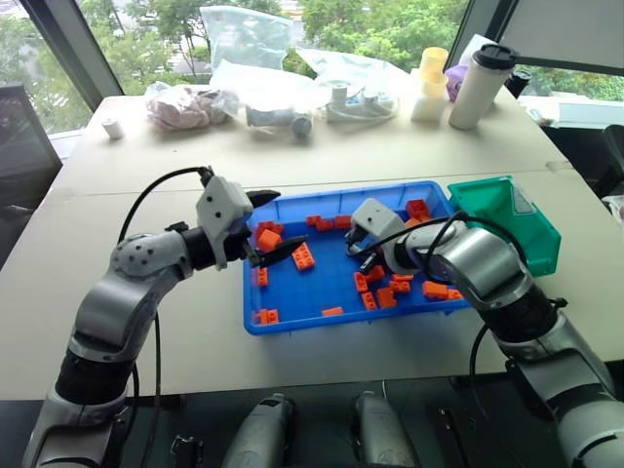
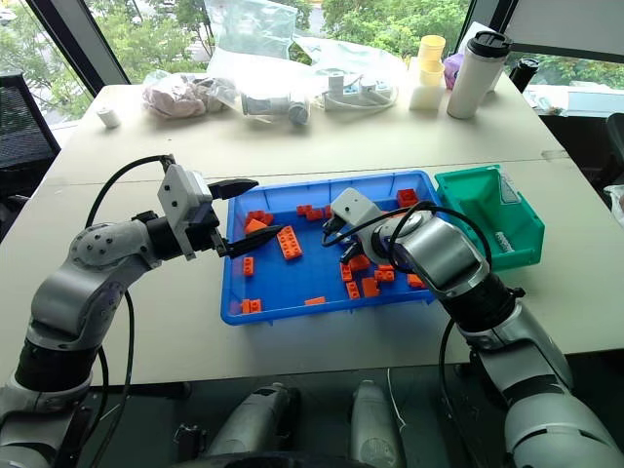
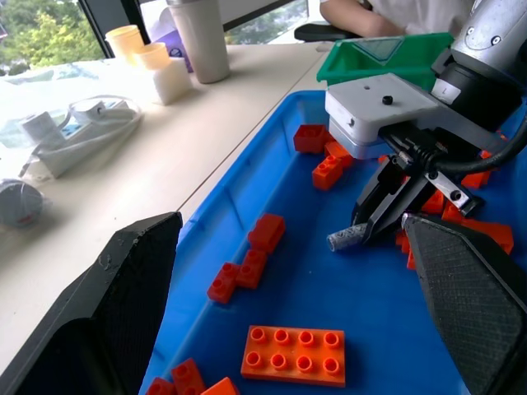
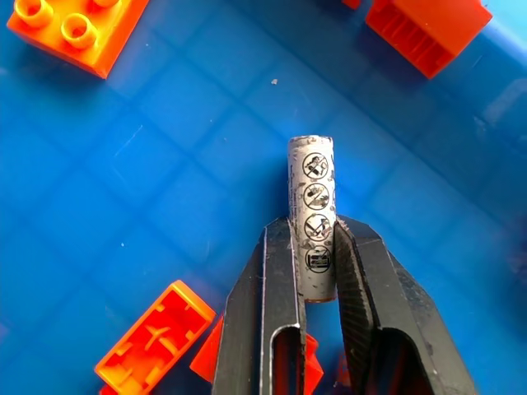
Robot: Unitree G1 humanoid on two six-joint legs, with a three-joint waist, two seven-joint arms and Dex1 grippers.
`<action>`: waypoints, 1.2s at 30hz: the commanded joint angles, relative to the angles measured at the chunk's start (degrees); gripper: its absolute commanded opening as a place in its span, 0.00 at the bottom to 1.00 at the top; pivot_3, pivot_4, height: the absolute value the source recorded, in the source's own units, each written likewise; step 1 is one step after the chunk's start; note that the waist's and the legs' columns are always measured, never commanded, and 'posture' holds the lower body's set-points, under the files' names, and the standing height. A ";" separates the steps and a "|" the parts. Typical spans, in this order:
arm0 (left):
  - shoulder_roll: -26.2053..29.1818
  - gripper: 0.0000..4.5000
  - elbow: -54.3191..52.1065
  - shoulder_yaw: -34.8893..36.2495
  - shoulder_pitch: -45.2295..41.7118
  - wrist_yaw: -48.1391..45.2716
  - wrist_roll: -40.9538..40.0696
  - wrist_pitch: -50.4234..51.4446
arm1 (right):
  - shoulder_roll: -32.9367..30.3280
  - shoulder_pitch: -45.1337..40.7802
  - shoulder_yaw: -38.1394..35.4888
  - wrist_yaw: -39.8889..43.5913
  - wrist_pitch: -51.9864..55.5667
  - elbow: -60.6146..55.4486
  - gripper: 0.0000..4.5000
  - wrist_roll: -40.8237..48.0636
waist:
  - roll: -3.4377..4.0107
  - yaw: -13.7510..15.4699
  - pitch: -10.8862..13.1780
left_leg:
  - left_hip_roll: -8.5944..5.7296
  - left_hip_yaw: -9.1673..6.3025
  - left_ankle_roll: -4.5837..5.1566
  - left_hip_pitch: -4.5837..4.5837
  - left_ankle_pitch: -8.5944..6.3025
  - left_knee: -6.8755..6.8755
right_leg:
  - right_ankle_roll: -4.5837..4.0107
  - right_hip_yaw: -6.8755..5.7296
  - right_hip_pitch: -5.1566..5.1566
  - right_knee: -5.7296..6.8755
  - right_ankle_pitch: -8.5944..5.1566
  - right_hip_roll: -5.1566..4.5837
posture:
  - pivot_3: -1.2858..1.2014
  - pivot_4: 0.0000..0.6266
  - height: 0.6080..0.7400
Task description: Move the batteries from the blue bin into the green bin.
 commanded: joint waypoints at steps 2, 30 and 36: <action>0.22 1.00 -1.59 0.97 -0.46 -0.21 -0.55 -0.42 | -5.04 -4.18 -11.88 0.92 1.22 -0.25 0.01 0.30 | 0.00 -0.13 0.00 | 0.00 0.02 0.01 0.00 -0.01 -0.01 | 0.00 0.01 0.01 -0.02 0.00 0.00 | 0.52 0.24 1.00; -2.40 1.00 3.90 -1.85 -4.60 -3.88 1.13 -3.27 | -17.48 3.29 -21.88 15.01 -0.27 -11.06 0.99 13.02 | 0.03 0.97 0.00 | 0.08 0.10 0.26 0.04 -0.15 0.00 | 0.00 0.04 0.05 -0.07 0.00 0.02 | 0.52 0.24 1.00; -2.22 1.00 2.70 -1.57 -4.13 -3.16 1.05 -2.66 | -18.42 3.05 -2.17 22.09 -22.80 -0.97 0.99 -0.88 | 0.00 1.14 0.02 | 0.01 0.09 0.22 0.03 -0.13 0.07 | 0.01 -0.01 0.10 -0.07 0.00 -0.02 | 0.52 0.24 1.00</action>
